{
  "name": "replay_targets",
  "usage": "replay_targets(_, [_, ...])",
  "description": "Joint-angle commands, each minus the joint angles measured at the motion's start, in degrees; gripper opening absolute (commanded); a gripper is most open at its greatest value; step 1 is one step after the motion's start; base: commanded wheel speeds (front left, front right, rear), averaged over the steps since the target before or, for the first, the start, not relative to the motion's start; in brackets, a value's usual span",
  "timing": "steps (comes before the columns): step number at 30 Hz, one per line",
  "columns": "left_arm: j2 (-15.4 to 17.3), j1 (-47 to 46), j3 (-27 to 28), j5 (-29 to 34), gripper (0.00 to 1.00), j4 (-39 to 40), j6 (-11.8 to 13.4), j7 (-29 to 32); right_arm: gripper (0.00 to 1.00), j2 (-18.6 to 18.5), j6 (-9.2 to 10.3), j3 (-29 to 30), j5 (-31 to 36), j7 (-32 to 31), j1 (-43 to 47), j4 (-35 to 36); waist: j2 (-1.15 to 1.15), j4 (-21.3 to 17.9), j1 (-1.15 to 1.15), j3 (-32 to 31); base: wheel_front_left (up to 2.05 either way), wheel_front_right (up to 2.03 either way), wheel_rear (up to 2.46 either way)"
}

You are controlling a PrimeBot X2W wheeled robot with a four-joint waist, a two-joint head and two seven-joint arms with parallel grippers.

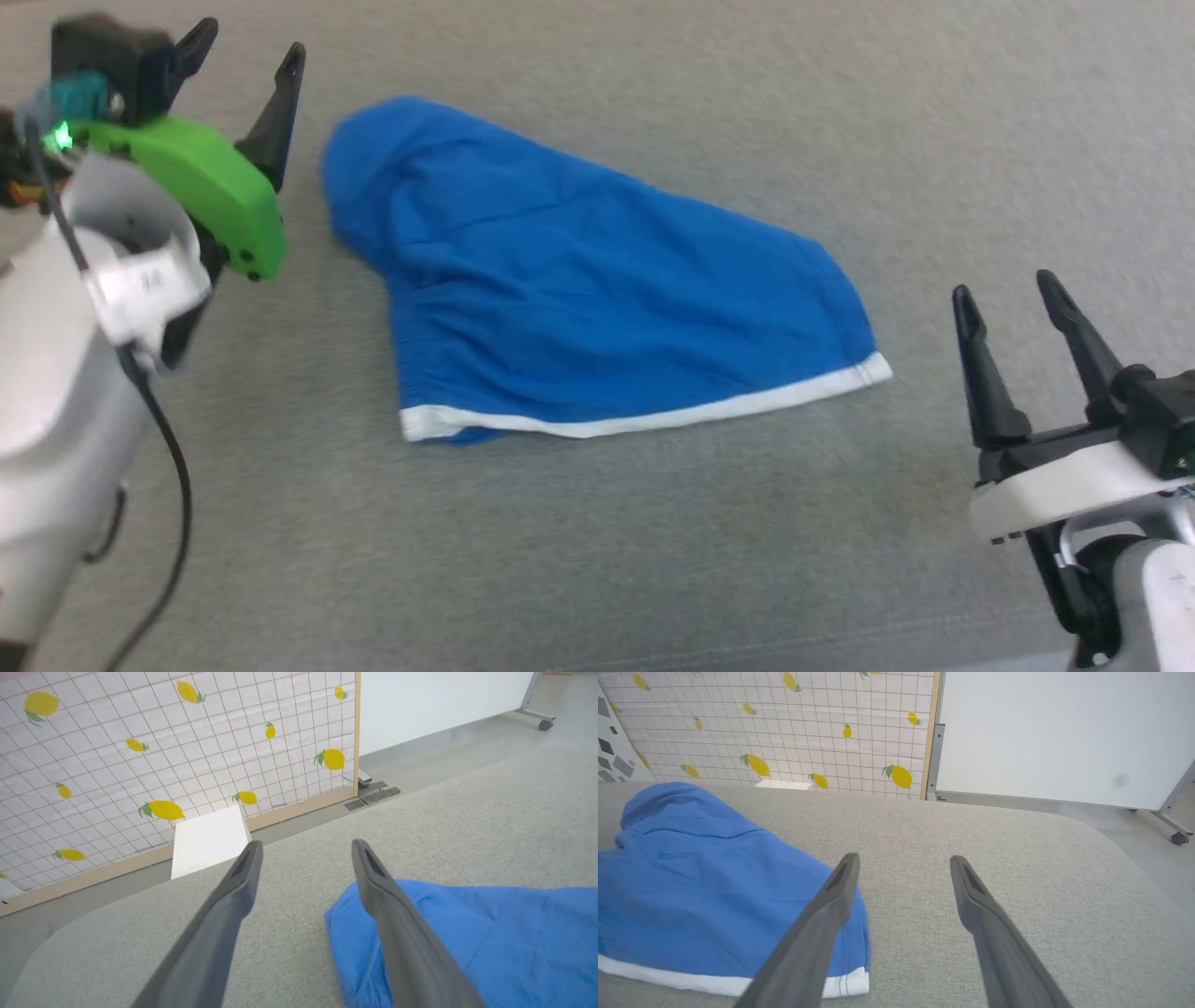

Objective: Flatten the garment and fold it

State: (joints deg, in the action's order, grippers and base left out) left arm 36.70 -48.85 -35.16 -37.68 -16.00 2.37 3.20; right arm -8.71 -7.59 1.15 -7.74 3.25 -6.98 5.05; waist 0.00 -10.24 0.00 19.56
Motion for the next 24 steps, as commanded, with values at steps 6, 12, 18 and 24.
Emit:
replay_targets(6, [-1.8, 10.9, 3.3, -1.8, 1.00, 3.8, 6.2, -9.6, 1.00, -1.8, 0.10, 1.3, -1.7, -1.5, 0.4, 0.6, 0.00, 7.3, 0.00, -6.5, 0.00, 0.00, 0.00])
replay_targets(12, [-3.6, 25.6, 8.1, -2.9, 1.00, 11.1, 11.4, -17.7, 1.00, -1.0, 0.10, 3.2, -2.3, -2.4, 4.0, 1.6, 0.00, 9.7, 0.00, -8.7, 0.00, 0.00, 0.00])
replay_targets(18, [-5.6, 32.0, 5.5, -4.0, 1.00, 13.2, 10.1, -15.9, 1.00, -0.1, 0.10, 2.9, -2.1, -3.1, 5.4, 2.5, 0.00, 9.8, 0.00, -9.2, 0.00, 0.00, 0.00])
replay_targets(24, [-5.8, 32.4, -1.3, -3.9, 1.00, 14.6, 7.4, -7.4, 1.00, 0.5, 0.10, 2.1, -2.1, -3.6, 5.5, 3.2, 0.00, 9.0, 0.00, -8.5, 0.00, 0.00, 0.00])
